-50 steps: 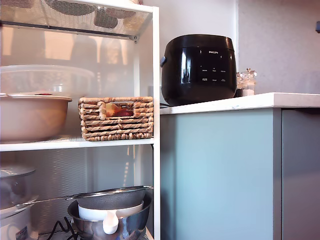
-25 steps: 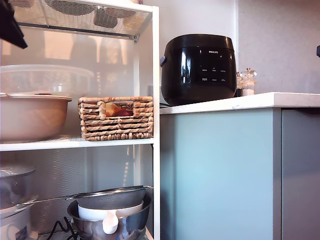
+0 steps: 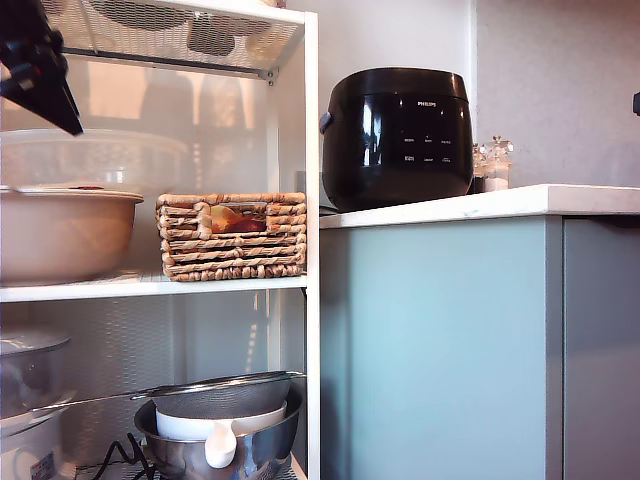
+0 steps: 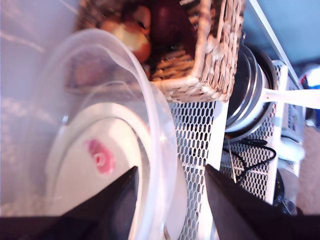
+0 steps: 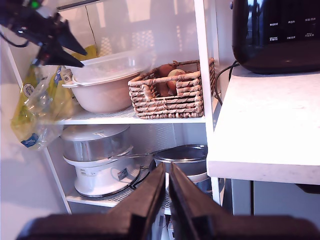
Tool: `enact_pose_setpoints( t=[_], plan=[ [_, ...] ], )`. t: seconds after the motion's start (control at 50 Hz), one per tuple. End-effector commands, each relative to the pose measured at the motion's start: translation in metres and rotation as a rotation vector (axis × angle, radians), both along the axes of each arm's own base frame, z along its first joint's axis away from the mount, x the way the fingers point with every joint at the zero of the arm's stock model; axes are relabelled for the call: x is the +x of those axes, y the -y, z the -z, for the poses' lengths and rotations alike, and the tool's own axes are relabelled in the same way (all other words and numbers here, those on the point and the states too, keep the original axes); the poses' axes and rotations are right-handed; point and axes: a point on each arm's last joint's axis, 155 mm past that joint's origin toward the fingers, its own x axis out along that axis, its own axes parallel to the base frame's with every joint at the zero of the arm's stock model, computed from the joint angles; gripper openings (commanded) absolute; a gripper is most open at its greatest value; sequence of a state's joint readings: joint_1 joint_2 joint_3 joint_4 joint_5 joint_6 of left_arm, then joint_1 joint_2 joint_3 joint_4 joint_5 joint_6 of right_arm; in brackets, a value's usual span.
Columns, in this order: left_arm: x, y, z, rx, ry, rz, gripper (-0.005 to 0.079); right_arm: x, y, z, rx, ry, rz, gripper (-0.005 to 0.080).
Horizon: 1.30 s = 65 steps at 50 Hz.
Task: Pick up the plastic microwave lid from the shelf, then place it on the counter next to you
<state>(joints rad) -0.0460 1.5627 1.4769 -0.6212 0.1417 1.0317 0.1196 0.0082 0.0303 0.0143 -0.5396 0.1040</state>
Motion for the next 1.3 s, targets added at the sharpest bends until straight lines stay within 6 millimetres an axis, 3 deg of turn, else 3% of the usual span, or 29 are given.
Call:
enact_pose_setpoints(
  t=[0.0, 0.34, 0.52, 0.6, 0.74, 0.8, 1.28],
  plan=[
    [0.009, -0.008, 0.004, 0.019, -0.013, -0.009, 0.0378, -0.002, 0.000, -0.008, 0.000, 0.026, -0.003, -0.0012],
    [0.026, -0.026, 0.037, 0.041, -0.112, -0.048, 0.0378, -0.002, 0.000, -0.008, 0.000, 0.026, -0.003, -0.0012],
    [0.028, -0.033, 0.043, 0.114, -0.112, -0.021, 0.0360, -0.002, 0.000, -0.008, 0.001, 0.026, -0.002, -0.0012],
    [0.029, -0.036, 0.042, 0.123, -0.111, -0.028, 0.0279, -0.001, 0.000, -0.008, 0.001, 0.026, 0.000, -0.0012],
    [0.028, -0.037, 0.043, 0.123, -0.112, -0.030, 0.0032, -0.001, 0.001, -0.008, 0.001, 0.026, 0.006, -0.0012],
    [0.028, -0.035, 0.042, 0.119, -0.111, -0.024, -0.0025, 0.000, 0.002, -0.008, 0.001, 0.026, 0.010, -0.0012],
    [0.012, -0.006, 0.031, 0.158, -0.155, 0.104, -0.0024, 0.000, 0.002, -0.007, 0.000, 0.021, 0.016, -0.0012]
  ],
)
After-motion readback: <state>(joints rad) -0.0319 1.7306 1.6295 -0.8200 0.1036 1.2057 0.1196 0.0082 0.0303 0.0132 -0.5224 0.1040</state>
